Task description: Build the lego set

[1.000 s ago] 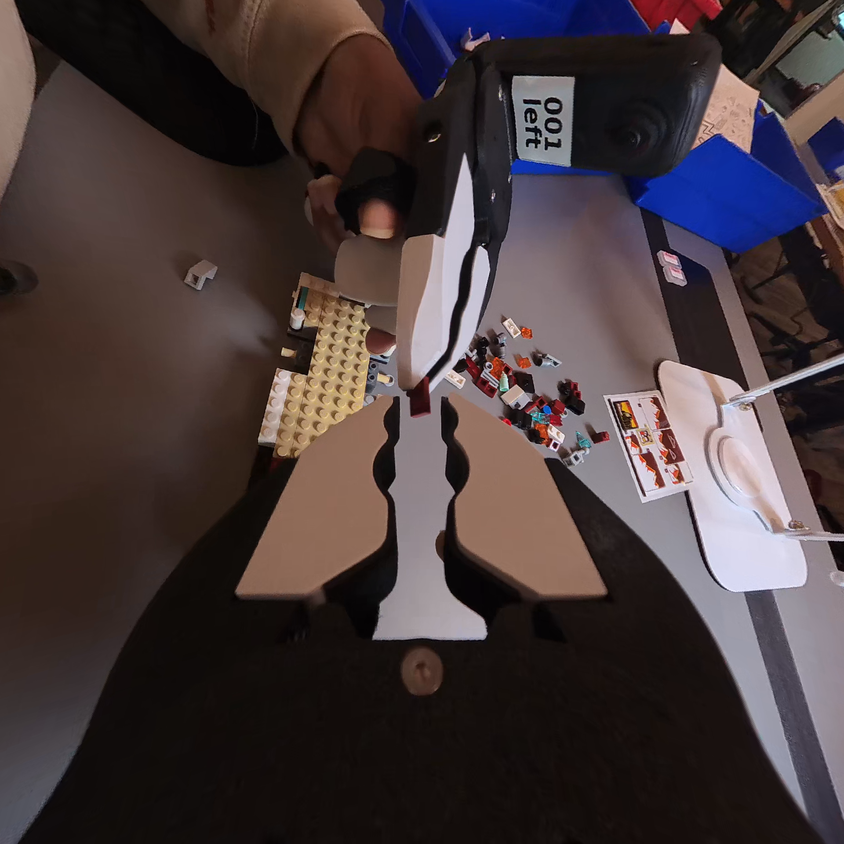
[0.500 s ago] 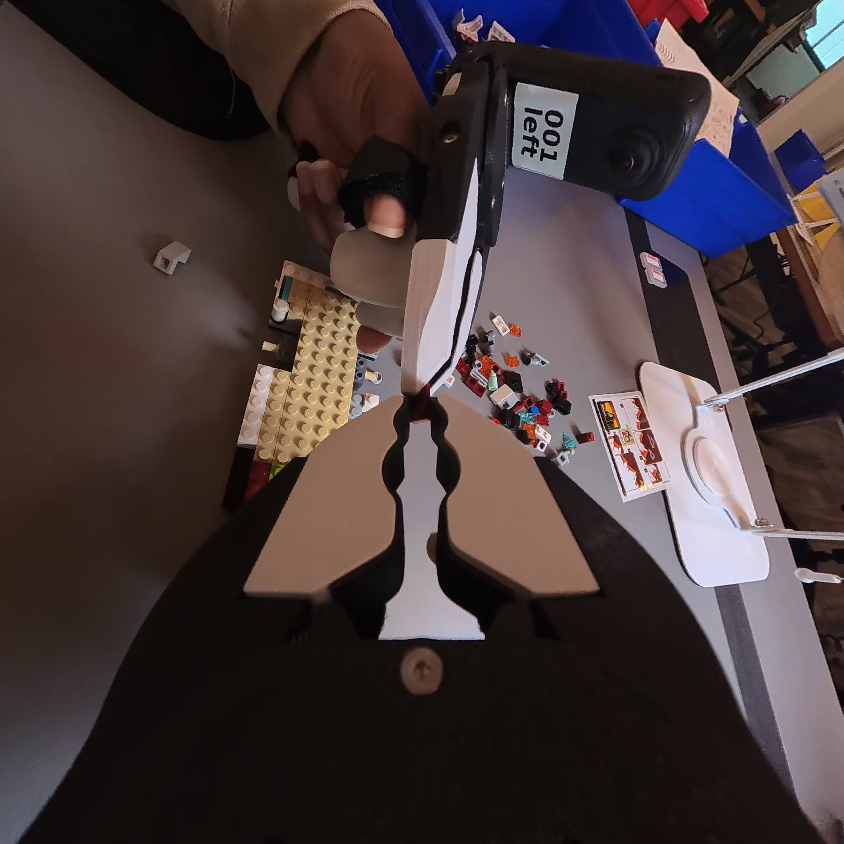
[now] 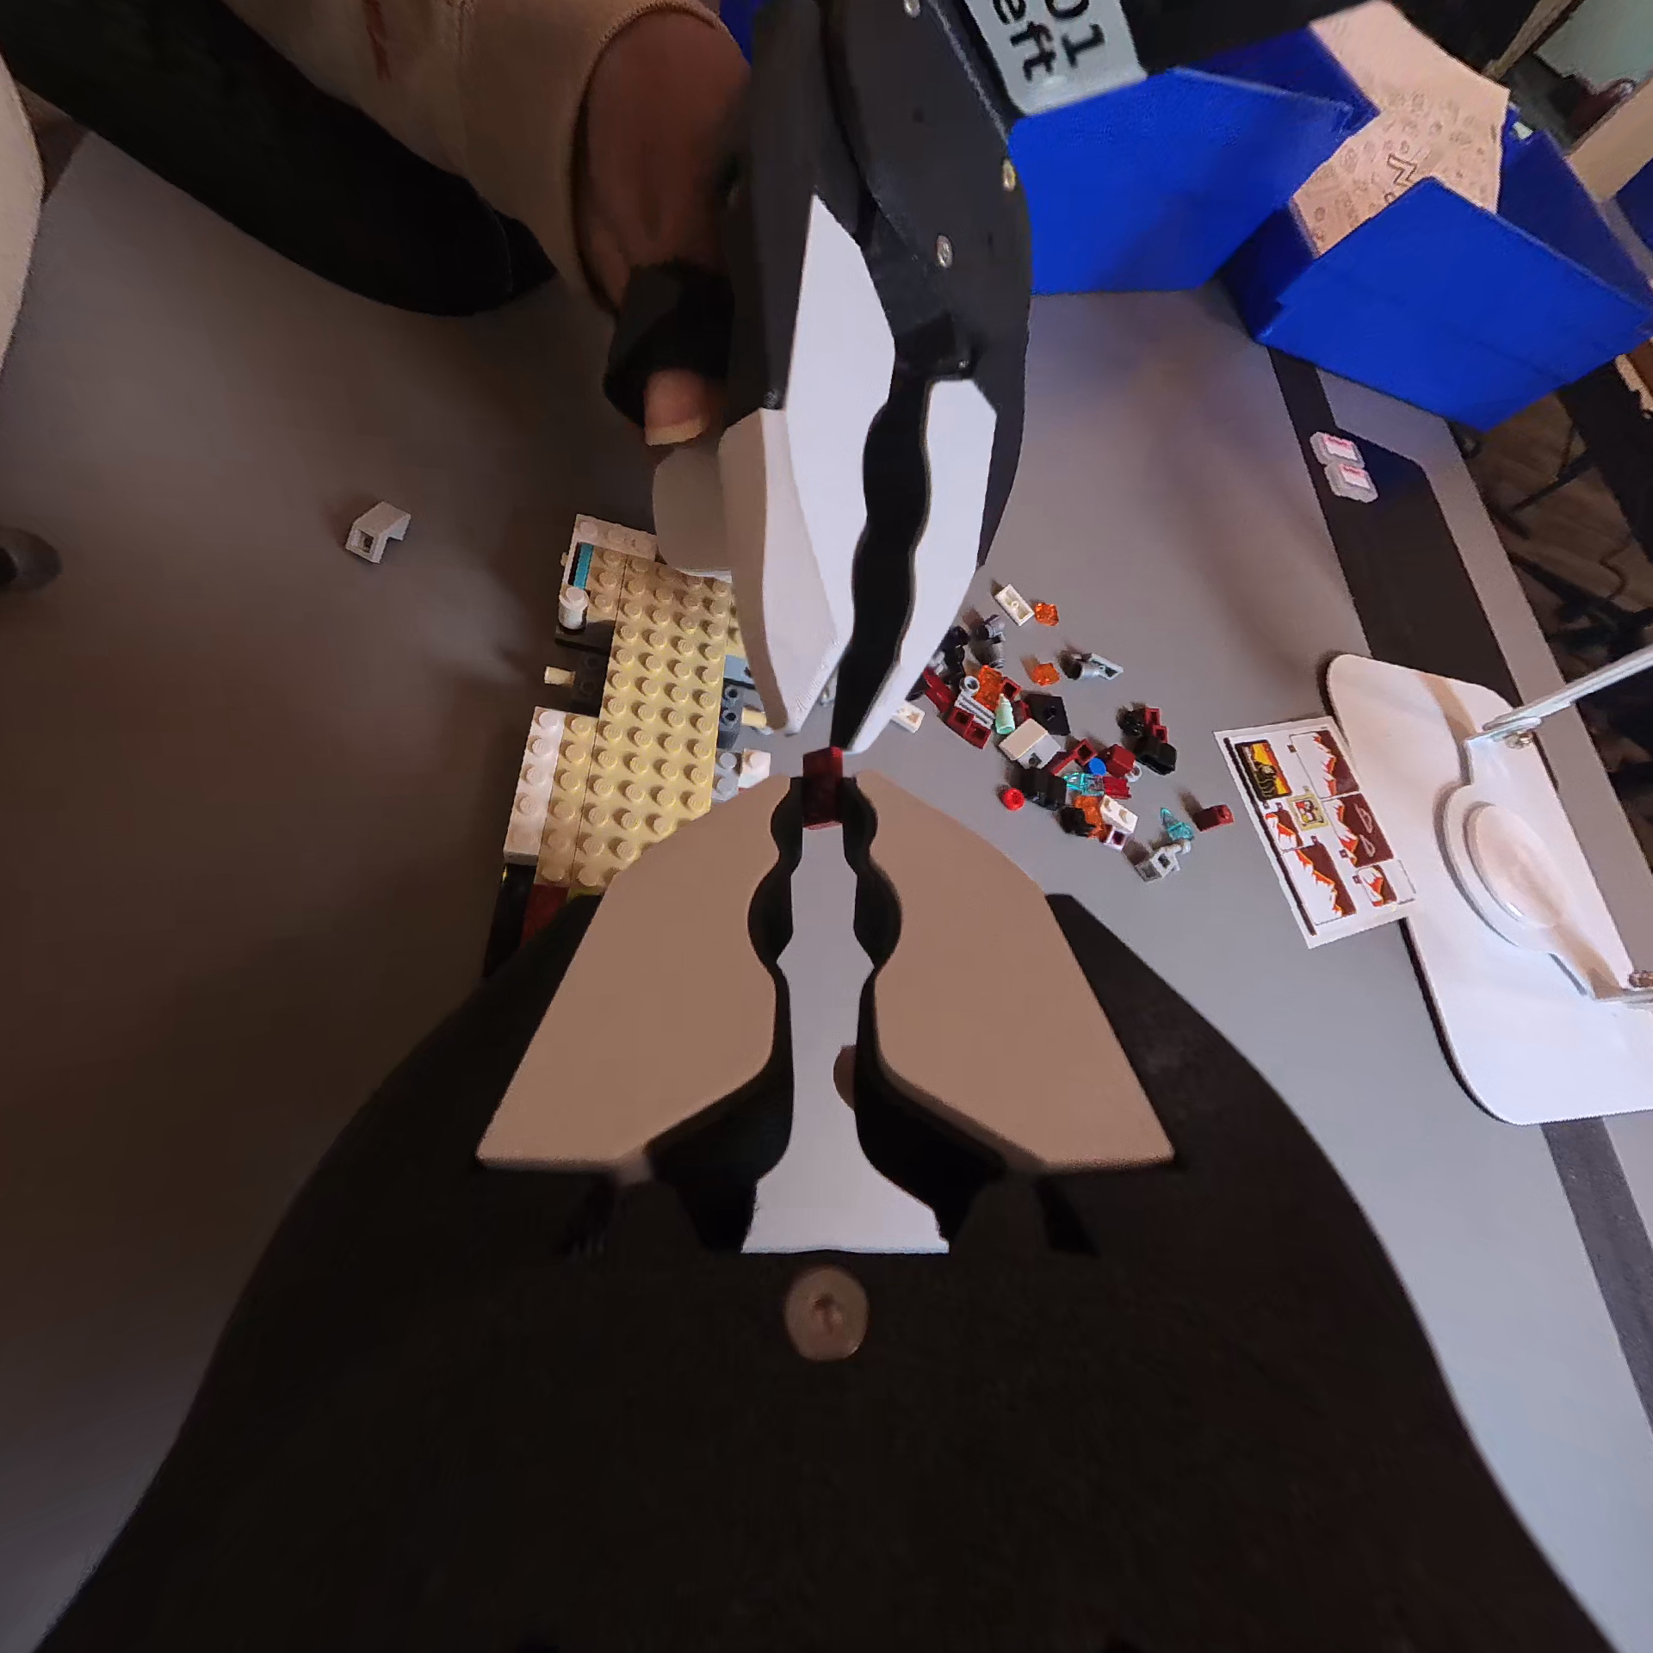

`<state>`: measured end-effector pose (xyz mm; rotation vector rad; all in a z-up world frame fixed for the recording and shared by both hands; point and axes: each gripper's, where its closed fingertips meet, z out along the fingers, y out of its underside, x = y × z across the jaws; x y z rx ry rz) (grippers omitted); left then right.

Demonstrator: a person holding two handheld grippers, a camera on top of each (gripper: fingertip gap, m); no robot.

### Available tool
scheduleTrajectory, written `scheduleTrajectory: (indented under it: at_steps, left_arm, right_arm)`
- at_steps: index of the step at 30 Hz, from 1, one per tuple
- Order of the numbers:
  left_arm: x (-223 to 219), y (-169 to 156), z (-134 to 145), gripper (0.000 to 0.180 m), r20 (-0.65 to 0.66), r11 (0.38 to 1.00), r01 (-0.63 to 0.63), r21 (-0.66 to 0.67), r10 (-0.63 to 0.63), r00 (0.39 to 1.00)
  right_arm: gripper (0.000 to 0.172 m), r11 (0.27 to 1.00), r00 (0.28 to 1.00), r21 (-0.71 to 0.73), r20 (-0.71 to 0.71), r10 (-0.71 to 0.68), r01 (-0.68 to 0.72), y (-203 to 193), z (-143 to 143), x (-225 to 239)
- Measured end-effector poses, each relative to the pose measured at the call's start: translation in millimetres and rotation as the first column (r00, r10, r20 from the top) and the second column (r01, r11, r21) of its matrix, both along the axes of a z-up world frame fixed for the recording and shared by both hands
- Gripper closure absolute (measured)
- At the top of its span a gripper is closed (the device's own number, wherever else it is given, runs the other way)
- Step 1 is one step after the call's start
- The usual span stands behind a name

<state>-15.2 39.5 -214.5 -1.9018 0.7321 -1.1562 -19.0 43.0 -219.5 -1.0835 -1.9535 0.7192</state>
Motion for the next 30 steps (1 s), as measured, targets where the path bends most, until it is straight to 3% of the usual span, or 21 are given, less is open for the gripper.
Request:
scheduleTrajectory:
  at_steps: [9, 15, 20, 30]
  left_arm:
    - [-6.8, 5.6, -14.6, 0.167, -0.207, 0.988, -0.012, 0.155, 0.045, 0.977]
    - [-1.0, 5.1, -31.0, 0.167, -0.341, 0.982, 0.093, 0.166, -0.032, 0.939]
    - [9.3, 2.0, -41.4, 0.165, -0.424, 0.961, 0.228, 0.159, -0.143, 0.894]
    - [19.9, 2.1, -37.7, 0.169, -0.474, 0.923, 0.280, 0.264, -0.129, 0.871]
  right_arm:
    - [0.164, 0.963, 0.994, -0.255, 0.095, -0.060, 0.082, 26.4, -5.5, 20.5]
    - [0.164, 0.892, 0.970, -0.448, 0.236, 0.052, 0.062, 9.4, -24.3, 20.6]
    - [0.164, 0.894, 0.952, -0.447, 0.290, 0.097, 0.045, 1.9, -29.9, 17.9]
    - [0.164, 0.877, 0.946, -0.477, 0.303, 0.111, 0.050, -4.2, -35.3, 17.7]
